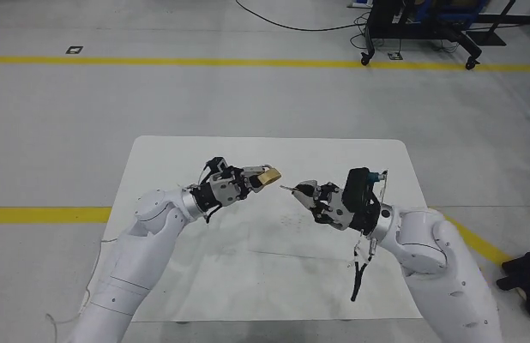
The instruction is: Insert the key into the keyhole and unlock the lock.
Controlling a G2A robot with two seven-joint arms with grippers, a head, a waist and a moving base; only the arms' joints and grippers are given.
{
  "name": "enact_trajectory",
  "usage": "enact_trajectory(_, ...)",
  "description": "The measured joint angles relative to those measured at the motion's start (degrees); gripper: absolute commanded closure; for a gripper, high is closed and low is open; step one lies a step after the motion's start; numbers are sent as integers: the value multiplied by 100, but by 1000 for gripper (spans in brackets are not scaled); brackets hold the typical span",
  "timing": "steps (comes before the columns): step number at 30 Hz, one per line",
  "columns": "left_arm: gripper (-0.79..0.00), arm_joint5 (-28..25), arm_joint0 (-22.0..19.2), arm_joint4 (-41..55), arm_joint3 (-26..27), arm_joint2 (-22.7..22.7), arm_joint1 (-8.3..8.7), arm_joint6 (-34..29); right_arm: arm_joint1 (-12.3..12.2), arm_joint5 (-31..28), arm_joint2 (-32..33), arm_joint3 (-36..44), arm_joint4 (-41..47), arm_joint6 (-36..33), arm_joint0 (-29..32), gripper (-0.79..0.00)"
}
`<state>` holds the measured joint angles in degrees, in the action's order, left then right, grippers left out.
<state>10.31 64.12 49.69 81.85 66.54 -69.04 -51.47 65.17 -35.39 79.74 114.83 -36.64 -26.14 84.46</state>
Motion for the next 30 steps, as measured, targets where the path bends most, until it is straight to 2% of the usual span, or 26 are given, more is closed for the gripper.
enact_trajectory(3,0,-361,134,-147,162,25,1,134,3,1225,-6,162,1089,-514,118,0)
enact_trajectory(6,0,-623,229,-278,287,48,1,266,-19,2074,74,505,1418,-967,259,0)
enact_trajectory(8,0,-690,260,-353,341,57,6,278,-27,2243,96,698,1442,-1103,315,0)
enact_trajectory(14,0,-562,260,-496,386,55,22,235,-27,2225,93,645,1448,-1072,311,0)
enact_trajectory(18,0,-614,322,-567,519,33,13,441,-16,2261,0,555,1632,-1113,363,0)
enact_trajectory(20,0,-691,359,-609,611,65,14,542,-5,2529,-32,503,1957,-1057,419,0)
enact_trajectory(23,0,-839,456,-643,720,144,17,762,9,3300,-29,687,2109,-994,567,0)
enact_trajectory(26,0,-945,527,-796,813,183,20,986,46,3983,-169,984,2415,-625,770,0)
enact_trajectory(30,0,-1113,599,-1125,965,229,26,1297,91,4623,-524,1258,2104,-139,836,0)
